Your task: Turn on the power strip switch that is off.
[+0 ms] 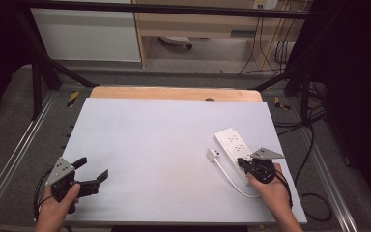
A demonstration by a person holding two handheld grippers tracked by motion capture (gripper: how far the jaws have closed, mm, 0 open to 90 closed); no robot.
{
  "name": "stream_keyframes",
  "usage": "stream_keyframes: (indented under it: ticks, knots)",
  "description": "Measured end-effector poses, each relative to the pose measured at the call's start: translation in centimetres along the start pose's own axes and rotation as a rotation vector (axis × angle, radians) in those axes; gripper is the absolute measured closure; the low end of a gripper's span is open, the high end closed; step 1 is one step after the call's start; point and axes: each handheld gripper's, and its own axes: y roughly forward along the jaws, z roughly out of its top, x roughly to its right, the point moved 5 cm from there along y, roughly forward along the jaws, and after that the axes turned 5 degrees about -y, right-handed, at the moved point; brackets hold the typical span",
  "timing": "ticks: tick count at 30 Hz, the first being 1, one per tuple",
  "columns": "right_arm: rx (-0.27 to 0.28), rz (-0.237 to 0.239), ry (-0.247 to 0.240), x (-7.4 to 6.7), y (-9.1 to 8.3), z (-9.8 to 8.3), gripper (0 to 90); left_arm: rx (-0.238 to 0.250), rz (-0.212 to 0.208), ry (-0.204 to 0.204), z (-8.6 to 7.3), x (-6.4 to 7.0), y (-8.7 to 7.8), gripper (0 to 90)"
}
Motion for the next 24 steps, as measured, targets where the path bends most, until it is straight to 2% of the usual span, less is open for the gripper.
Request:
stream_keyframes:
  ticks: [11,17,24]
  knots:
    - [0.006,-0.005,-0.002,0.01,0.13,0.10,90.0,-0.001,0.001,0.001,0.00,-0.02,0.01,4.9]
    - [0.038,-0.004,0.001,-0.02,-0.11,0.49,90.0,-0.002,0.001,0.003,-0.01,-0.04,0.01,4.9]
    - [0.041,0.002,0.002,-0.24,-0.04,0.58,90.0,-0.002,0.001,0.003,-0.02,-0.04,0.02,4.9]
